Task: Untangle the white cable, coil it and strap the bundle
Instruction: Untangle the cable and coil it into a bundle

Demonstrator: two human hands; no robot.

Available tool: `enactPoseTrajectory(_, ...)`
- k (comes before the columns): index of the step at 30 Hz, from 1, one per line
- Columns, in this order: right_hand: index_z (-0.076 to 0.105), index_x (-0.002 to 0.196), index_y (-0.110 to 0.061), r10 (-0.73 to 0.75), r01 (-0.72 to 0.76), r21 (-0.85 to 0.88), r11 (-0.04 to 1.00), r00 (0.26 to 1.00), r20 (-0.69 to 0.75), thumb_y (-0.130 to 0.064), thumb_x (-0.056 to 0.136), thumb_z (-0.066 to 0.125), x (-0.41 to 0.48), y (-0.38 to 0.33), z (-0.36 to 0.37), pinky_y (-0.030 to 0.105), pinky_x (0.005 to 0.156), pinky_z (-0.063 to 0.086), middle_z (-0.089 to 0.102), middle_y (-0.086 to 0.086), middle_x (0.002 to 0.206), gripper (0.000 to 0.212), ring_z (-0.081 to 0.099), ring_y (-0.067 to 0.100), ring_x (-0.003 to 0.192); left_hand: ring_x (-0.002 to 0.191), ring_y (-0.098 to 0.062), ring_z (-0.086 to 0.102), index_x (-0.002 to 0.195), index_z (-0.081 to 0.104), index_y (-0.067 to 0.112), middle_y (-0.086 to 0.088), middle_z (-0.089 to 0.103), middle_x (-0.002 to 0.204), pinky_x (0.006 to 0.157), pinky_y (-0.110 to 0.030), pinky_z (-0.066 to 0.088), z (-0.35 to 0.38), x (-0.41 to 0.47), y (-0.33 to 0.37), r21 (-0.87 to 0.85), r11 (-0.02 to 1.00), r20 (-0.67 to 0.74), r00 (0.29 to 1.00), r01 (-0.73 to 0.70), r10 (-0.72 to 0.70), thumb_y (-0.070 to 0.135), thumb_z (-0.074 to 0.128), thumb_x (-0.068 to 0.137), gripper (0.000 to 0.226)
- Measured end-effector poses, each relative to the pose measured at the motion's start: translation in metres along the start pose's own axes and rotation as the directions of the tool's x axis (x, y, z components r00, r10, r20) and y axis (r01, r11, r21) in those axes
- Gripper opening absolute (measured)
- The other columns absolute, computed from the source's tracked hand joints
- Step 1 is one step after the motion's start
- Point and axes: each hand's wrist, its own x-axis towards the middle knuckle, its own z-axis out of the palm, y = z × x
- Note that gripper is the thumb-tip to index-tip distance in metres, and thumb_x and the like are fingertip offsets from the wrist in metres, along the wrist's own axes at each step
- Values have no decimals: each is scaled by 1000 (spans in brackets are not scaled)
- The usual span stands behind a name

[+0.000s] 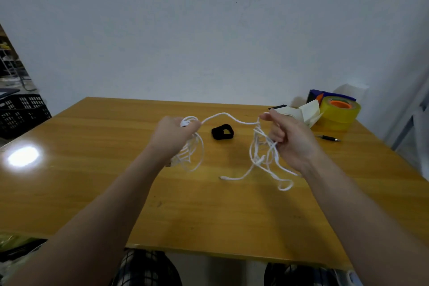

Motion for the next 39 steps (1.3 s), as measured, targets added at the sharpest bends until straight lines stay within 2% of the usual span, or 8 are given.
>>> enactPoseTrajectory(6, 68, 83, -12, -126, -17, -407, 913, 938, -323, -25, 89, 63, 11, 10, -22, 23, 54, 33, 56, -14, 59, 15, 43, 3, 58, 29, -9, 32, 66, 50, 12, 5, 33, 40, 50, -26, 29, -3, 12, -28, -556, 814, -113, 955, 167, -273, 28, 62, 89, 30)
enactPoseTrajectory(9, 69, 83, -11, -217, 35, -373, 927, 862, -458, -25, 88, 65, 17, 13, -25, 23, 61, 40, 63, -7, 75, 15, 54, 3, 73, 27, -6, 30, 68, 48, 14, 12, 33, 32, 44, -19, 27, 3, 13, -22, -659, 736, -175, 921, 154, -349, 27, 58, 92, 29)
enactPoseTrajectory(14, 69, 85, -14, -347, 111, -432, 895, 780, -520, -28, 88, 64, 19, 14, -33, 23, 54, 46, 62, -2, 68, 15, 56, 12, 57, 26, -6, 33, 69, 48, 14, -1, 36, 54, 42, -17, 30, 2, 12, -32, -740, 652, -229, 850, 164, -474, 31, 59, 92, 30)
enactPoseTrajectory(20, 67, 88, -6, -240, -42, -462, 886, 811, -534, -28, 90, 61, 24, 27, -42, 29, 50, 47, 56, 2, 68, 23, 51, 19, 58, 23, -4, 34, 71, 49, 14, -1, 38, 54, 43, -20, 33, 2, 15, -32, -771, 611, -215, 828, 181, -518, 35, 57, 93, 31)
enactPoseTrajectory(24, 59, 93, -5, -328, 35, -654, 755, 885, -331, -31, 98, 43, 24, 32, -26, 36, 63, 44, 60, 4, 78, 31, 52, 16, 67, 26, -7, 32, 69, 49, 12, 10, 31, 33, 48, -27, 36, 15, 9, -23, -744, 628, -63, 913, 226, -403, 43, 54, 93, 39)
enactPoseTrajectory(30, 39, 102, -13, -172, 25, -781, 624, 979, -106, -58, 78, 62, 11, 20, 4, 27, 54, 37, 55, -2, 83, 56, 53, 9, 71, 26, -4, 24, 68, 44, 19, 11, 29, 37, 33, -14, 35, 16, -9, 17, -916, 239, 279, 939, 323, -200, 35, 51, 95, 32)
enactPoseTrajectory(35, 33, 102, -15, -206, -90, -894, 439, 958, -197, -64, 71, 66, 21, 29, 9, 34, 55, 42, 52, 0, 84, 66, 55, 20, 69, 41, -2, 58, 60, 57, 13, 5, 68, 61, 47, -15, 48, 12, -16, 40, -906, 124, 396, 914, 405, -91, 41, 54, 90, 41)
enactPoseTrajectory(39, 51, 96, -5, -179, -199, -789, 581, 915, -362, -54, 85, 58, 33, 39, -23, 31, 57, 35, 46, -2, 82, 51, 52, 26, 78, 41, -2, 56, 38, 55, 16, 2, 69, 61, 50, -17, 48, 2, -15, 40, -924, 162, 352, 936, 348, 0, 41, 52, 88, 55)
